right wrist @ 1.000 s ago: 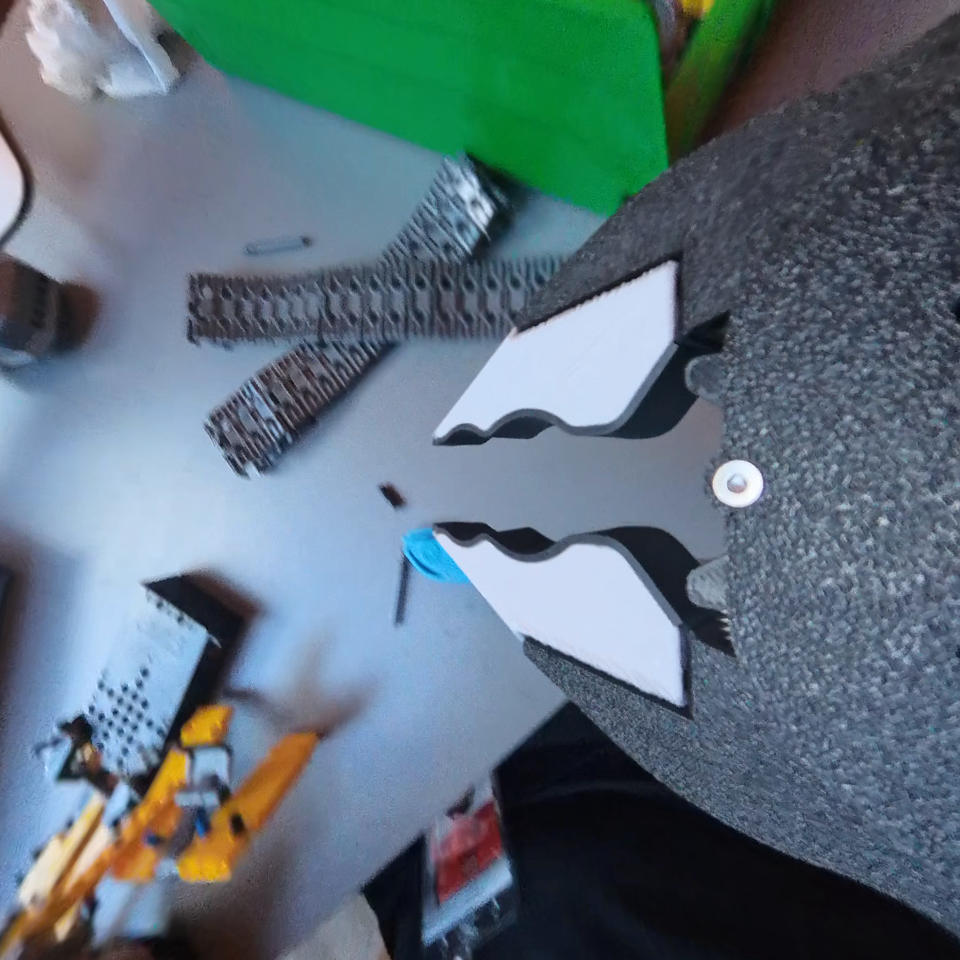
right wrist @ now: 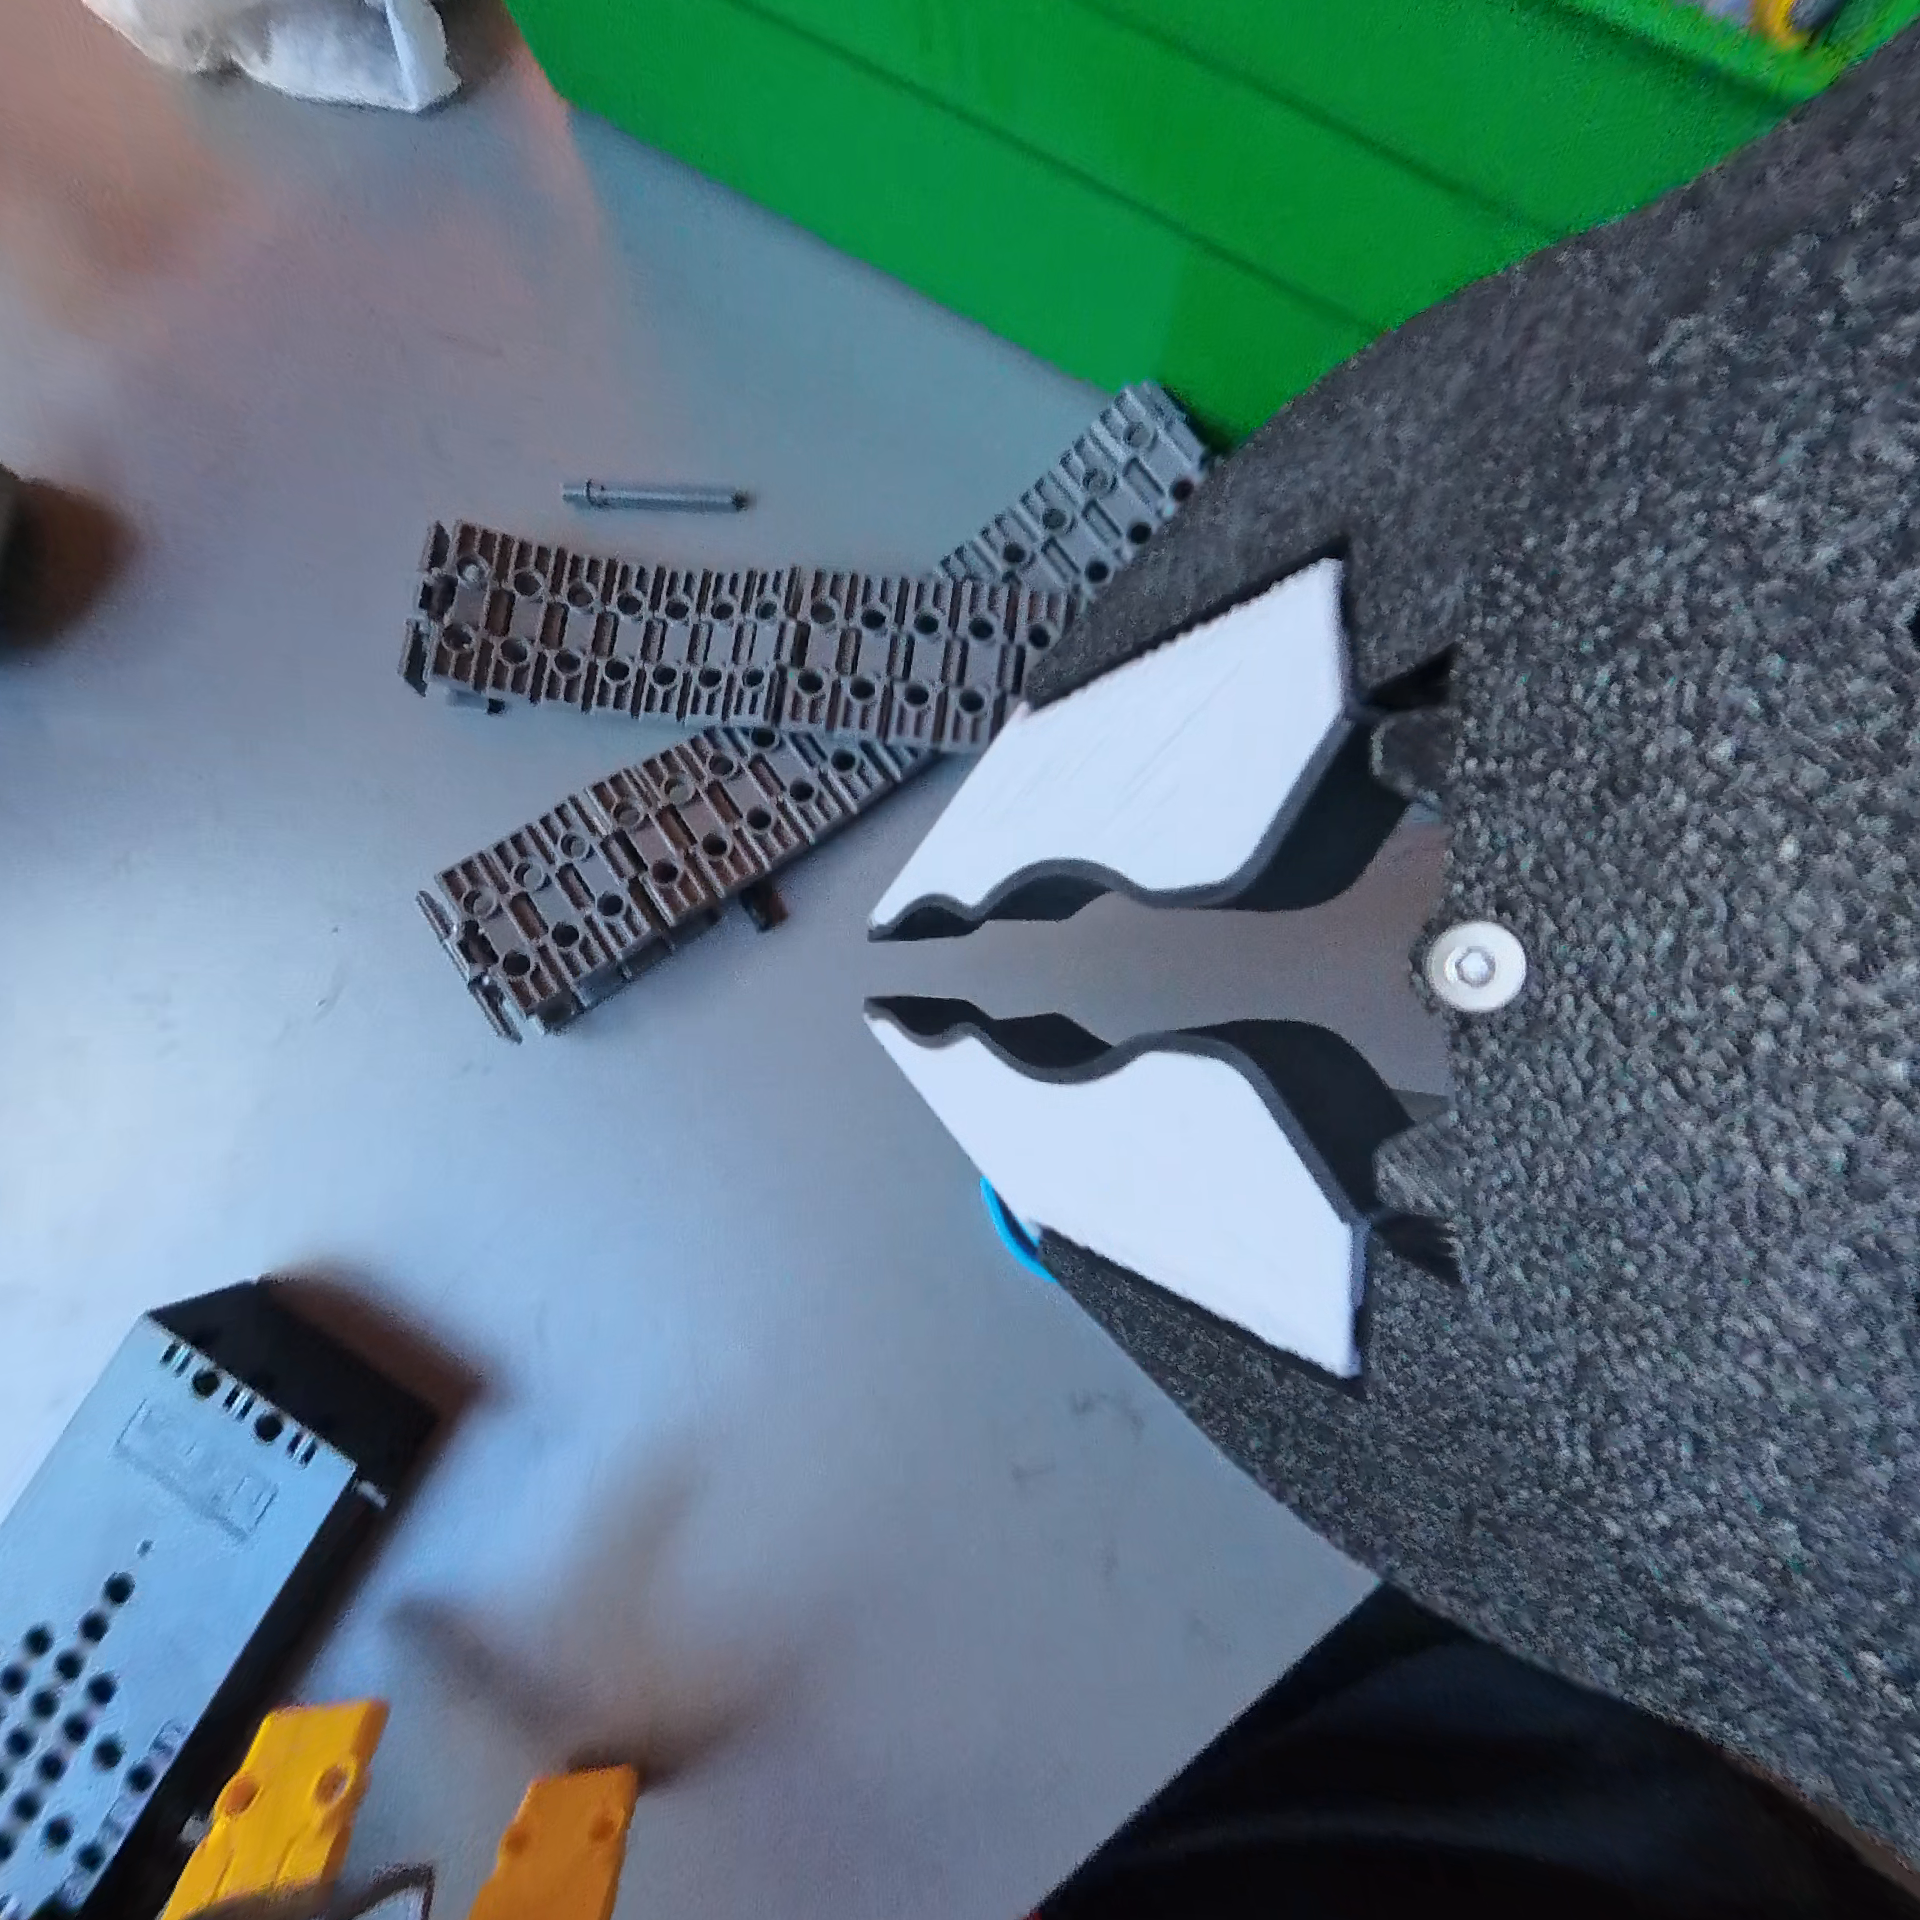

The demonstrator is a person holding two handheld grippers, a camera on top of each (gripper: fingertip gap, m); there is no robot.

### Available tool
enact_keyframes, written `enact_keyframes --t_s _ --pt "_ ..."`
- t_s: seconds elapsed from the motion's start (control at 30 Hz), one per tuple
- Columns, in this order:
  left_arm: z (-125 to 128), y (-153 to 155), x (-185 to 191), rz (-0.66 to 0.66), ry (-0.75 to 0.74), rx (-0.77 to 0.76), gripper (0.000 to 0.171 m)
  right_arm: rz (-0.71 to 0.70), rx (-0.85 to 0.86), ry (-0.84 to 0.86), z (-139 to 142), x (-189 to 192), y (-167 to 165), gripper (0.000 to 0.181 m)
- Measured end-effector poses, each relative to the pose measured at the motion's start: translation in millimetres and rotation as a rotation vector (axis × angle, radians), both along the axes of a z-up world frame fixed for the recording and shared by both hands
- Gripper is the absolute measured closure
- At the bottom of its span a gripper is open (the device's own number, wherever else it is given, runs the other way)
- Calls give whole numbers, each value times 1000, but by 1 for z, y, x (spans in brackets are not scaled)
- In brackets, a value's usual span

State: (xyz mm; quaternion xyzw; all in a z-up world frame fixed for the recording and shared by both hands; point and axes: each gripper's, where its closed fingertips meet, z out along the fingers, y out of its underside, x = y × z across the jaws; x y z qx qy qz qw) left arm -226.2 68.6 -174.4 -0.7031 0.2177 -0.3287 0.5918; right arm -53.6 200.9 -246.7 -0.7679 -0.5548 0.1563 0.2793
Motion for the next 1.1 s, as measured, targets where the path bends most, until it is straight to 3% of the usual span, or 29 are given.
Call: enact_keyframes --t_s 0.13,0.3,0.43,0.5,0.6,0.77,0.93,1.1 --pt "0 1 -2 4 -16 -11 165 -24 -43 75 -3 -8 -16 167" --pt "-3 4 -1 20 5 -27 165 181 -188 440 43 -70 -101 137" --pt "-4 8 0 45 -1 -42 165 223 -142 386 33 -99 -136 122" --pt "-4 8 4 36 -36 -69 165 207 -14 321 22 -105 -133 132" --pt "-7 7 11 9 -46 -102 161 200 72 311 18 -109 -131 167" --pt "-12 4 3 -26 20 -103 131 140 -124 469 29 -97 -122 168" --pt "-10 -8 19 -196 -44 -176 126 179 -368 691 56 -82 -125 168" --pt "-3 -6 48 -309 -69 -190 123 247 -454 724 60 -79 -134 168"
